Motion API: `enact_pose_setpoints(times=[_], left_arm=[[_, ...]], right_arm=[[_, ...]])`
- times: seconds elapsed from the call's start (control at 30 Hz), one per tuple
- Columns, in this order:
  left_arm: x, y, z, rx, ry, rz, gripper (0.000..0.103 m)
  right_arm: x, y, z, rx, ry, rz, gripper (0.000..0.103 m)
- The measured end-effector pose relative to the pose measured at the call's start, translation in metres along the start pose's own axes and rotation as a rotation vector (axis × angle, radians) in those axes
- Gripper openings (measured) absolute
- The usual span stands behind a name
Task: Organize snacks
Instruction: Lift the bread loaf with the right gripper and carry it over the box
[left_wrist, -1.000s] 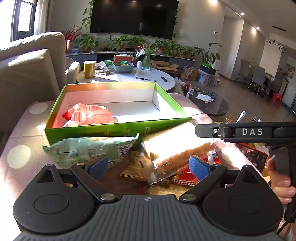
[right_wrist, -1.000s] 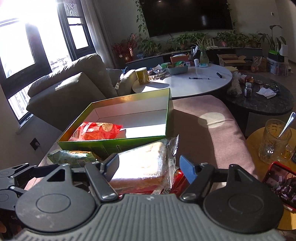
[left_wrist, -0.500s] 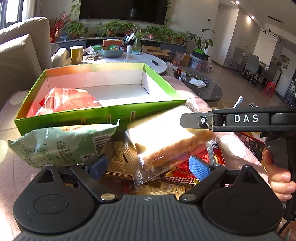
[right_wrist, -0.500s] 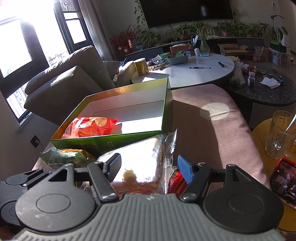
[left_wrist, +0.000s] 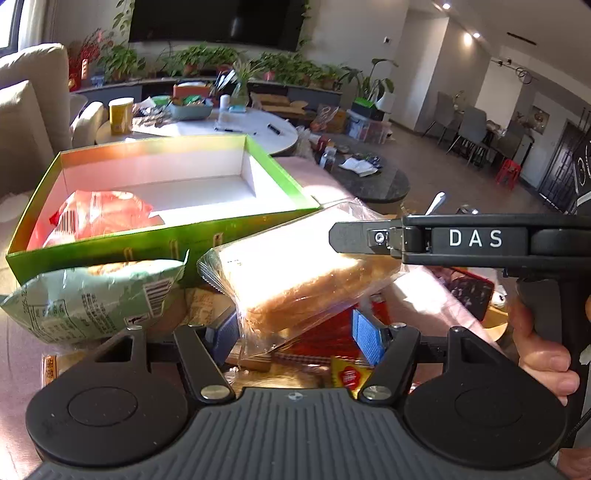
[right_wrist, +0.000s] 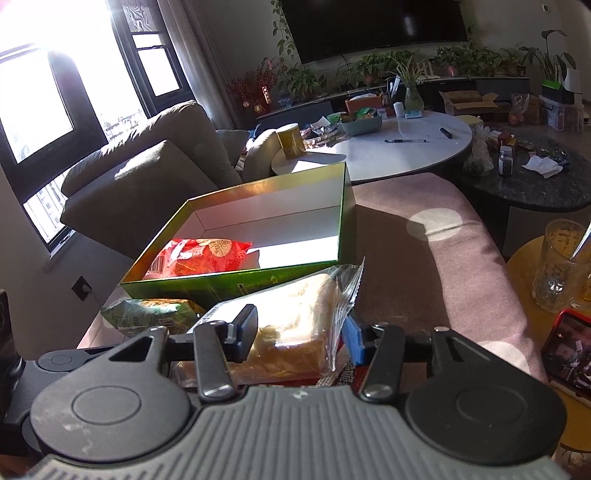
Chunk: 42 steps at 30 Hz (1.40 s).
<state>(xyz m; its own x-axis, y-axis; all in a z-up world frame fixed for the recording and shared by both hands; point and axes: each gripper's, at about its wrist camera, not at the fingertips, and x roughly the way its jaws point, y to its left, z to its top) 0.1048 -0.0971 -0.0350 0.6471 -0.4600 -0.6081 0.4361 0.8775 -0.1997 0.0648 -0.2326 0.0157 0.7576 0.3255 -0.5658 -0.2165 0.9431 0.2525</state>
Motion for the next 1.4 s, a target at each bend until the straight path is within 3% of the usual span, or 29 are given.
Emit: enact_pose_setpoints(times=[0.27, 0.63, 0.93, 1.4], left_arm=[[-0.029, -0.022, 0.017, 0.079, -0.106, 0.000, 0.062], [-0.038, -0.010, 0.046, 0.119, -0.179, 0.081, 0.064], [-0.015, 0.021, 0.068, 0.092, -0.156, 0.119, 0.065], [0.023, 0.050, 0.086, 0.067, -0.093, 0.136, 0.065]], right_arm=[[-0.041, 0.004, 0.012, 0.004, -0.114, 0.017, 0.059], [-0.023, 0.007, 0.041, 0.048, -0.202, 0.123, 0.060], [0.006, 0.010, 0.056, 0.064, -0.198, 0.174, 0.060], [0.045, 0.007, 0.064, 0.051, -0.141, 0.143, 0.060]])
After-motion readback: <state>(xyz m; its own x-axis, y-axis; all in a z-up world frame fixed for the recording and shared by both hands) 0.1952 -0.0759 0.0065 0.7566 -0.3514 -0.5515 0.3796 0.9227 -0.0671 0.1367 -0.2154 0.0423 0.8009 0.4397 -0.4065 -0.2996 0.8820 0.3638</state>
